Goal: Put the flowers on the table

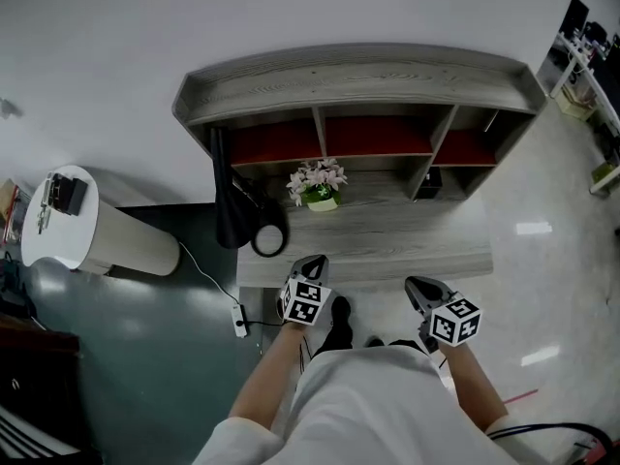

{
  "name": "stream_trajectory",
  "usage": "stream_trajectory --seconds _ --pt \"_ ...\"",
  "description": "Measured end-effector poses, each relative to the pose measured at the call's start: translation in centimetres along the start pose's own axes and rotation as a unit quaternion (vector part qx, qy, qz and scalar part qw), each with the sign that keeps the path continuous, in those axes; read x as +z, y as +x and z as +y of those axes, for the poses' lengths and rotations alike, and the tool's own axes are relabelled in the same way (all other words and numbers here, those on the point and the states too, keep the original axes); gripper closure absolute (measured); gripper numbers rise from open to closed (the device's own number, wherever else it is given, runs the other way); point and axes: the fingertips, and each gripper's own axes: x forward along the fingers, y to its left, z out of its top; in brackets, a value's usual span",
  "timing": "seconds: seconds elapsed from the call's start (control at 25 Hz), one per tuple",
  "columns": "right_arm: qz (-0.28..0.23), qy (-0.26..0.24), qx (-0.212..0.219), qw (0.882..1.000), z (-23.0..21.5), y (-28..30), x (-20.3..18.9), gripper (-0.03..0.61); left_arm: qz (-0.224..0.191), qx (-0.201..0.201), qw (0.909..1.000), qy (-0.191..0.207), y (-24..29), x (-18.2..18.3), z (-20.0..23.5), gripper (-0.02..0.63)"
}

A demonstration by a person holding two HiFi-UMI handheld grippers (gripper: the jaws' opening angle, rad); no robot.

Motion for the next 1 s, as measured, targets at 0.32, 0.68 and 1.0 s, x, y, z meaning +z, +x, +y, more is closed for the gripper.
stream_trajectory --seconds 0.32,0.68,1.0 --pt "-0.009 -0.033 -0.012 0.999 0.4 -4.8 -2.8 0.56 -0.029 0.008 0.9963 -0.08 -6.8 -1.7 -5.8 0.604" --pt "0.004 -0.066 0.048 0.997 3.8 -7.5 -5.6 0.56 -0.056 0.019 0.991 -0.121 -13.5 -4.7 -9.7 0.604" --pt "0.001 -0.061 0.065 0.996 6.4 -7.4 -7.1 0.561 -0.061 0.003 0.9874 -0.146 -17.9 -6.9 -10.6 0.604"
